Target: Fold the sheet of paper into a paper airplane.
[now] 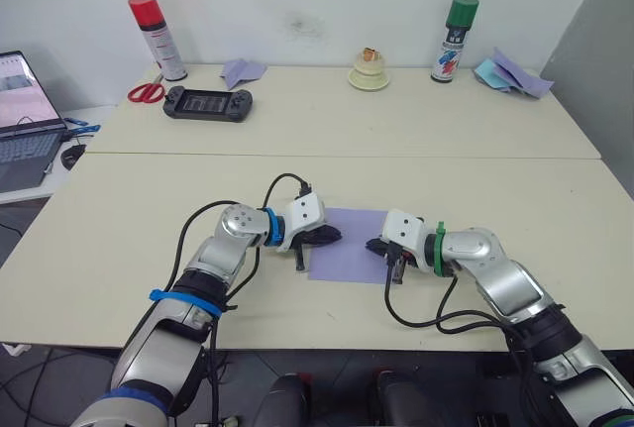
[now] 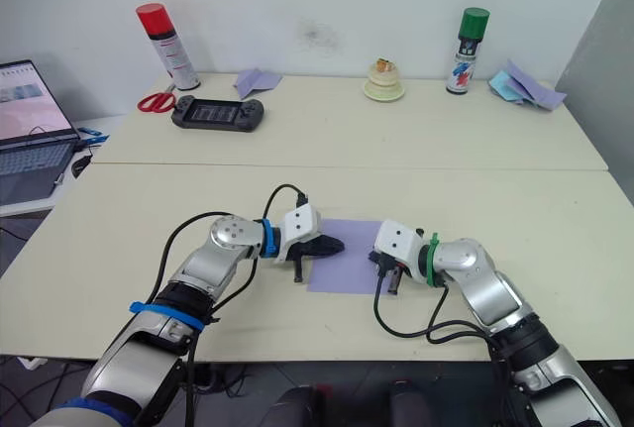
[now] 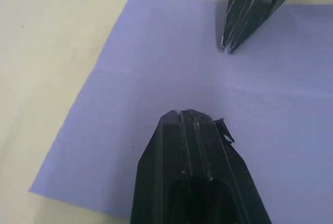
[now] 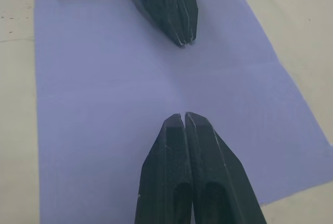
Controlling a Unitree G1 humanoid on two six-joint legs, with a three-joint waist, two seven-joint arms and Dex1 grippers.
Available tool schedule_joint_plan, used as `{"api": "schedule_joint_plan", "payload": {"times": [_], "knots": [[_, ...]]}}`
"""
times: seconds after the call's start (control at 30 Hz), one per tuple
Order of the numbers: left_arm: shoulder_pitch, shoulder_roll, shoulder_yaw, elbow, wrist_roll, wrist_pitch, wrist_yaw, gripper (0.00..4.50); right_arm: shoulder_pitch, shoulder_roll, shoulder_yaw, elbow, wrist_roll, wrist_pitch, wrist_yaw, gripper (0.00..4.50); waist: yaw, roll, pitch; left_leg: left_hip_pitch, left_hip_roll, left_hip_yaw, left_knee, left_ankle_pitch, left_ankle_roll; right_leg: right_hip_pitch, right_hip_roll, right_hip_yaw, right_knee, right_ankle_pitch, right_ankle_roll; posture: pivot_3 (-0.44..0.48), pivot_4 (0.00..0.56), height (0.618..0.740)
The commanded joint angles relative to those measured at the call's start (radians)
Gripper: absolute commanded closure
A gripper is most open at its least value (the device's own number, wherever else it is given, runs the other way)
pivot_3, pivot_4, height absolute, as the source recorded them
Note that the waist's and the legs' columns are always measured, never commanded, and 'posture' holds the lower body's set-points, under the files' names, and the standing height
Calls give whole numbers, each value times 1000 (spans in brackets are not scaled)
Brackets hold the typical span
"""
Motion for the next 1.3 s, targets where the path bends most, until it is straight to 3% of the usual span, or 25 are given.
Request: {"api": "schedule_joint_plan", "payload": {"times": [0.03, 0.33, 0.53, 0.63, 0.83, 1.3], "knots": [[-22, -26, 28, 33, -1, 41, 40, 4500, 9, 12, 4, 39, -16, -10, -6, 4396, 0, 0, 0, 0, 0, 0, 0, 0, 0, 0, 0, 0, 0, 0, 0, 0, 150, 722], [4, -53, 30, 90, 22, 45, 72, 4500, 19, 57, -41, 36, -3, -46, -63, 4396, 0, 0, -1, 1, 0, 0, 0, 0, 0, 1, 0, 0, 0, 0, 0, 0, 150, 722], [24, -55, 16, 51, 28, 28, 66, 4500, 53, 86, -186, -77, 98, 43, -113, 4396, 0, 0, -1, 0, 0, 0, 0, 0, 0, 0, 0, 1, 0, 0, 0, 0, 150, 722], [34, -58, 13, 34, 27, 30, 68, 4500, 75, 93, -255, -128, 144, 112, -147, 3808, 1, 0, -1, 0, 0, 0, 0, 0, 0, 0, -1, 1, 0, 0, 0, 0, 150, 722], [42, -59, 8, 23, 28, 27, 67, 4500, 87, 157, -339, -170, 201, 254, -252, 1712, 1, 0, -1, 0, 0, -1, -1, 0, 0, 0, 0, 1, 0, 0, 0, 0, 150, 722], [45, -62, 5, 19, 34, 22, 69, 4500, -32, 297, -437, -32, 335, 432, -359, 1712, 0, 0, -1, 0, 0, 0, -1, 0, 0, -1, 0, 1, 0, 0, 0, 0, 150, 722]]}}
